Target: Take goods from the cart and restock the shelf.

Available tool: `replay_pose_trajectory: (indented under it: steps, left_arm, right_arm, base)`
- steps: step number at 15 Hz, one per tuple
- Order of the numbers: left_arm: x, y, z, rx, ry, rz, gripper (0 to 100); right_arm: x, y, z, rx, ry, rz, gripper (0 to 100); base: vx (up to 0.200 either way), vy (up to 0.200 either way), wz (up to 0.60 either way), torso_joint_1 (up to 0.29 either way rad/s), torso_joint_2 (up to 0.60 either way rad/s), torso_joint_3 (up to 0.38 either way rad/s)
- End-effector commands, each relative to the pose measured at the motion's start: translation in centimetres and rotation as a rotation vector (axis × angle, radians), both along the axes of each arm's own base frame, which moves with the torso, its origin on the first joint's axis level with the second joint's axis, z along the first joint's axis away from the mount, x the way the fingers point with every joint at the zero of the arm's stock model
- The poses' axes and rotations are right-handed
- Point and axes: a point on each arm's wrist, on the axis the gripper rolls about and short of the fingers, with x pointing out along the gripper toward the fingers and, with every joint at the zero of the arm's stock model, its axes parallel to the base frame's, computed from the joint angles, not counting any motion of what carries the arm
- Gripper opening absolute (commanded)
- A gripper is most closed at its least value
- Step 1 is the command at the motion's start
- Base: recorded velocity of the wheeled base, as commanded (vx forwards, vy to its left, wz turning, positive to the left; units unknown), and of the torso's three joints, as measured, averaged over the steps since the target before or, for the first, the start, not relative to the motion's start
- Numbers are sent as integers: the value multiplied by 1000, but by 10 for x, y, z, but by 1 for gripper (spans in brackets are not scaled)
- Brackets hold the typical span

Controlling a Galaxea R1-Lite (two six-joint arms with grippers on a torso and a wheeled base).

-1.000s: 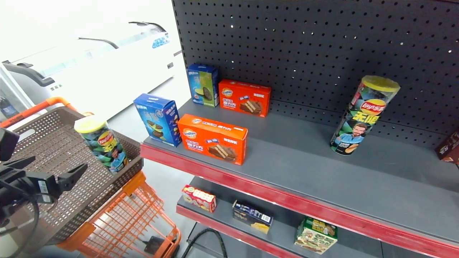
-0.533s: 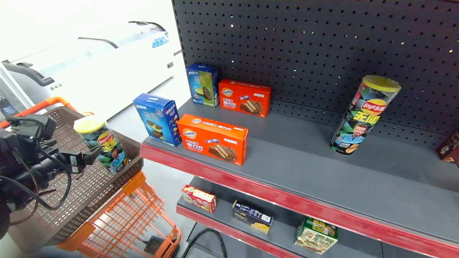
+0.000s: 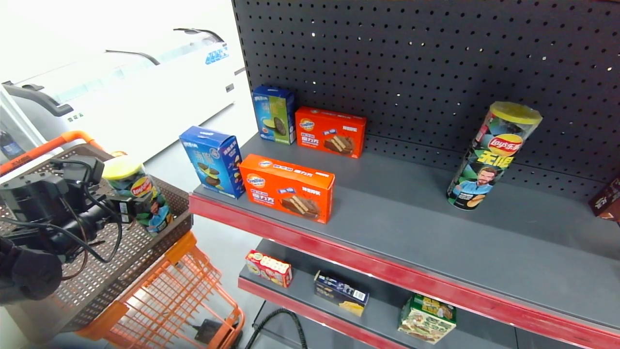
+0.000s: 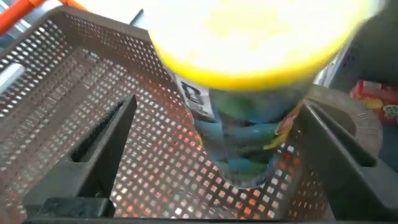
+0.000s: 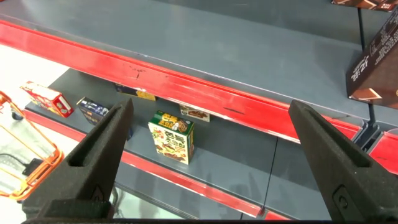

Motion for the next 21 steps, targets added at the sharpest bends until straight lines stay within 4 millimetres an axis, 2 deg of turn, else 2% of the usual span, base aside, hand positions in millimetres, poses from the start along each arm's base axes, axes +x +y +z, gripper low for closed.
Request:
replay_pose_trajectory:
  steps: [1,4,10,11,17,19,21]
  left_arm:
    - [9,1,-17,-25,35,-3,100]
    - [20,3,-28,-60,12,-3,100]
    - [42,4,-32,-52,-31,-17,100]
    - [43,5,-31,-56,-38,-15,0]
    - [47,0,-27,-123,-65,-26,0]
    - [36,-4,0,-114,-122,-31,0]
    - [13,-9,28,-98,-168,-37,0]
  right_arm:
    - [0,0,0,-1,0,1,100]
    - [0,0,0,-1,0,1,100]
    - [0,0,0,-1,0,1,100]
    - [0,0,0,-1,0,1,100]
    - [0,0,0,-1,0,1,100]
    - [0,0,0,-1,0,1,100]
    - [0,0,0,-1,0,1,100]
  base:
    - [0,0,0,0,0,0]
    - [0,0,0,0,0,0]
    - [0,0,0,0,0,0]
    - [0,0,0,0,0,0]
    - [0,0,0,0,0,0]
    - [0,0,0,0,0,0]
    - [0,0,0,0,0,0]
